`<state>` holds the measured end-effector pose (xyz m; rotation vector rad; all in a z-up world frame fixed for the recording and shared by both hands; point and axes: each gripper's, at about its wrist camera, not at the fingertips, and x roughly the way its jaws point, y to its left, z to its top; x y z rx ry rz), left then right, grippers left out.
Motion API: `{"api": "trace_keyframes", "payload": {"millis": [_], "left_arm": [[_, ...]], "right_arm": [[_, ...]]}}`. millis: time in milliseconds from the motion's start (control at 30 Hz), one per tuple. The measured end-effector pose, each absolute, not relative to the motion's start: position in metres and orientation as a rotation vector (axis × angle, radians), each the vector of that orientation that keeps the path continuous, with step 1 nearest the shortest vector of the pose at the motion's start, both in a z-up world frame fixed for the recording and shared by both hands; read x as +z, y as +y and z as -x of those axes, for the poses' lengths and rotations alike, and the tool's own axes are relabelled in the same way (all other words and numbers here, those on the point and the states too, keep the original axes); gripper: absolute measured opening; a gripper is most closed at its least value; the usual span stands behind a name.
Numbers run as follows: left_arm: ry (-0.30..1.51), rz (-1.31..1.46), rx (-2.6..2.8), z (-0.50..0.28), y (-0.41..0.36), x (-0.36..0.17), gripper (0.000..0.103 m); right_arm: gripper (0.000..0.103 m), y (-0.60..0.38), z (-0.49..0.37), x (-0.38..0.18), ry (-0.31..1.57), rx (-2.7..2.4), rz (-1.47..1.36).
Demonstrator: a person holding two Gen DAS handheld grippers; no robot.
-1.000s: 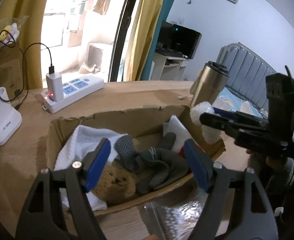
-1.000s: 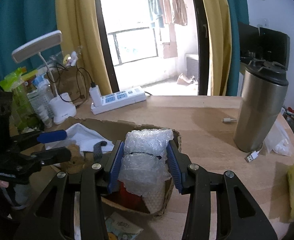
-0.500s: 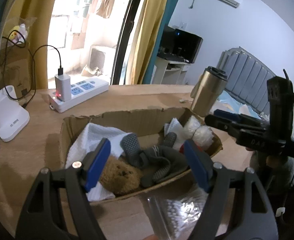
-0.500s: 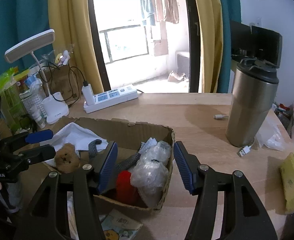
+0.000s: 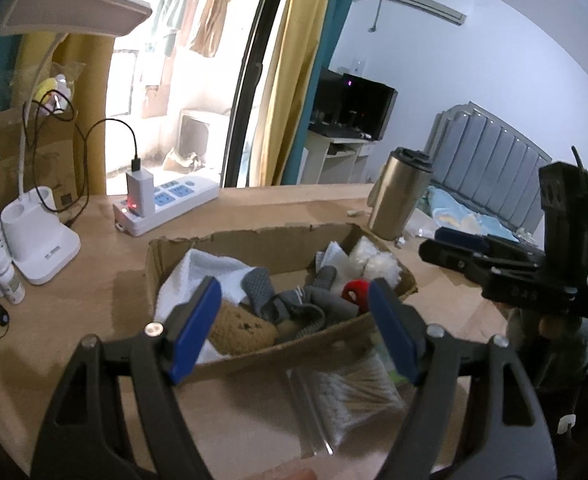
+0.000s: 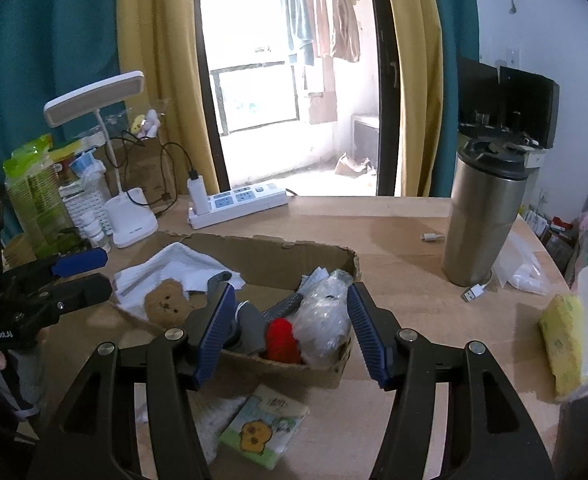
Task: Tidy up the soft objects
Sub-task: 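Reach the right gripper to the capybara tissue pack and close on it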
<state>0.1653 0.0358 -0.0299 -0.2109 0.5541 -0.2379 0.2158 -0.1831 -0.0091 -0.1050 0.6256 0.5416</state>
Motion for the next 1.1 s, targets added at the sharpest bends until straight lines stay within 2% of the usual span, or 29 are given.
{"api": "trace_keyframes", "payload": {"millis": [533,1100], "left_arm": [[0.549,0.214,-0.227,-0.124,0.039,-0.03,0.077],[0.605,0.225,-0.239,-0.113,0.022,-0.053,0.077]], "right_arm": [[0.062,-0.188,-0.178,-0.006,0.615,0.54,0.108],[0.062,-0.197,-0.159,-0.034,0.684,0.536,0.104]]}}
